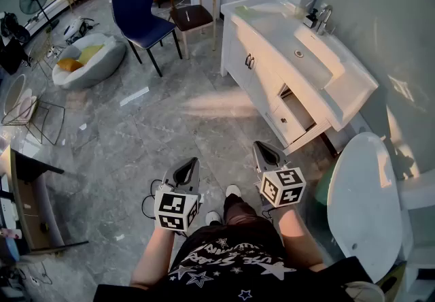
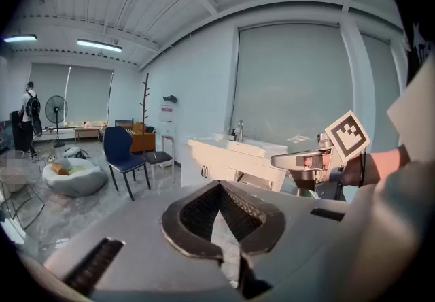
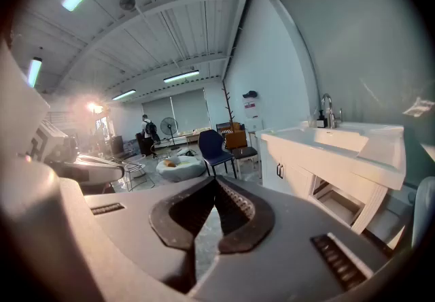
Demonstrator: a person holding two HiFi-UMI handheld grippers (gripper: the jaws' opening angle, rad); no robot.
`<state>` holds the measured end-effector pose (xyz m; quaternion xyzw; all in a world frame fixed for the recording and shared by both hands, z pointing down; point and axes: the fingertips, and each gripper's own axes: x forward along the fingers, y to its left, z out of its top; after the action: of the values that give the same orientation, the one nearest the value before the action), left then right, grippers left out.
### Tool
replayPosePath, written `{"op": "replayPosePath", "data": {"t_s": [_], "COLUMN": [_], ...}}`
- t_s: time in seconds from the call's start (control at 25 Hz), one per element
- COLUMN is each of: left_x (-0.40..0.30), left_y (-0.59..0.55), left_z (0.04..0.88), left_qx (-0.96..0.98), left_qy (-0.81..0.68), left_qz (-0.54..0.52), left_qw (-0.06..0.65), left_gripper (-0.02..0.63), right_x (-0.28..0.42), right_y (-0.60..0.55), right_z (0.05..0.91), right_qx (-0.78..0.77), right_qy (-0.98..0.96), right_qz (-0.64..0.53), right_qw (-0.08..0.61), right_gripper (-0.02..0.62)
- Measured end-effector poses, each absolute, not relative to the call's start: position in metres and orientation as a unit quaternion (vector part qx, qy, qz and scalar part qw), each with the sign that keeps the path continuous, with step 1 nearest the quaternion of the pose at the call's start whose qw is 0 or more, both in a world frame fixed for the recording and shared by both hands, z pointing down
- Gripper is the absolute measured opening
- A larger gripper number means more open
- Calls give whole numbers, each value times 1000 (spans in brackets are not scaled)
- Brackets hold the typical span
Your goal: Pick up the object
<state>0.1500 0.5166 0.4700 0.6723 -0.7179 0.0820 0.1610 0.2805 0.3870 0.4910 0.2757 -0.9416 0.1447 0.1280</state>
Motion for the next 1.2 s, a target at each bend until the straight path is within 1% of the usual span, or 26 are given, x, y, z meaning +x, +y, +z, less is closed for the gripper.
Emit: {"op": "replayPosePath", "data": {"t_s": [0.32,0.52,0.68,0.92,0.96,1.0,1.04,1.16,1.2], "left_x": [159,154,147,135,133,133,132,123,117], "left_y": [495,509,523,537,538,539,539,533,529], "left_z": [447,459,472,472,471,470,470,470,471], "left_qx": [680,672,662,660,659,660,661,662,659], "left_qy": [-718,-723,-729,-730,-731,-730,-729,-729,-731], "left_qz": [77,70,74,74,73,71,70,77,79], "left_qw": [130,145,160,160,163,164,164,157,156], "left_gripper": [15,15,15,15,15,15,15,15,15], "right_x": [279,280,284,277,274,271,268,253,246], "right_y": [380,386,386,391,391,391,390,377,370], "right_z": [479,480,490,491,491,491,492,498,500], "right_qx": [275,277,298,295,293,291,288,290,292], "right_qy": [-944,-943,-932,-933,-933,-933,-934,-934,-934], "right_qz": [133,131,160,163,165,167,169,166,165], "right_qw": [125,127,129,127,127,127,127,127,128], "right_gripper": [12,12,12,17,47,127,161,230,244]}}
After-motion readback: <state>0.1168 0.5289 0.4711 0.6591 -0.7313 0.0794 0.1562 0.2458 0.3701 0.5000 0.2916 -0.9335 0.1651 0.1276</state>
